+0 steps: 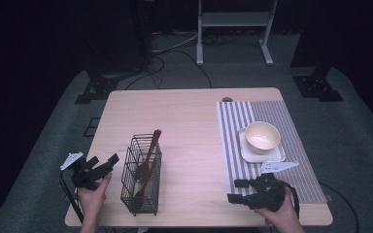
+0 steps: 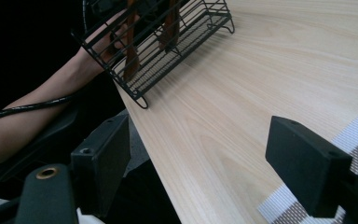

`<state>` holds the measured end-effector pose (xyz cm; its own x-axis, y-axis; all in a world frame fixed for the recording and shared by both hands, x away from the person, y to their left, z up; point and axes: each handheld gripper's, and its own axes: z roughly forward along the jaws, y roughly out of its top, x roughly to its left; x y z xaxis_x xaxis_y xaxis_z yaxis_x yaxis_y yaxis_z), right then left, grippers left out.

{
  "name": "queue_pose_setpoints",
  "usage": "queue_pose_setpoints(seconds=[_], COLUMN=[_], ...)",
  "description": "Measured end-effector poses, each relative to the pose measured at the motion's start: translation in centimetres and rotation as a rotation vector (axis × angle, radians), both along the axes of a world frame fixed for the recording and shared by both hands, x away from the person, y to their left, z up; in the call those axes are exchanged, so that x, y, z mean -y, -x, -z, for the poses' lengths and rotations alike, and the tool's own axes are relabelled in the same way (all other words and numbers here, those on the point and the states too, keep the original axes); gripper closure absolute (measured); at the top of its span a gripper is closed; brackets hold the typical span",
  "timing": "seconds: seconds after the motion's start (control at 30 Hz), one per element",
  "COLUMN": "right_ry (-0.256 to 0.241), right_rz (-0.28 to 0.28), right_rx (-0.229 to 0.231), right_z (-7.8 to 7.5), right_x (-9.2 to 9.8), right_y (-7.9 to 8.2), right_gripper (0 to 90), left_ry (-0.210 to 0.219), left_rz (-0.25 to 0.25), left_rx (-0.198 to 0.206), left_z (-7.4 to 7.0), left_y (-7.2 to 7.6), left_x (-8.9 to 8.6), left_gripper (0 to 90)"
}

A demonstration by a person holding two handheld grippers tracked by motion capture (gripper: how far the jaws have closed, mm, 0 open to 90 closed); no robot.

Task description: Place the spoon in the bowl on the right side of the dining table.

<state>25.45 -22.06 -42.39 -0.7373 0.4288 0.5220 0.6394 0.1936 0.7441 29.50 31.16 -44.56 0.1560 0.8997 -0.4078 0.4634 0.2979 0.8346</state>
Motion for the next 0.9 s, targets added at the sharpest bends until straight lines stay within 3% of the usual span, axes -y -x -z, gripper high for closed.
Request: queue_pose_setpoints(seconds=[0.2,0.9], right_ry=[-0.013,0.011], right_rz=[-0.025,-0.095], right_rx=[-0.002,-0.007], right_z=[-0.9,-2.0], right_x=[-0.9,-4.1], right_y=[-0.3,-0.9], right_gripper=[20.8,20.5], left_ry=[0.003,0.01], left_rz=[0.001,0.005], left_rx=[-0.002,-0.003], left_z=[0.0,0.1], left_y=[0.0,0.0], left_x=[0.0,0.0], left_gripper=[1.6,1.6])
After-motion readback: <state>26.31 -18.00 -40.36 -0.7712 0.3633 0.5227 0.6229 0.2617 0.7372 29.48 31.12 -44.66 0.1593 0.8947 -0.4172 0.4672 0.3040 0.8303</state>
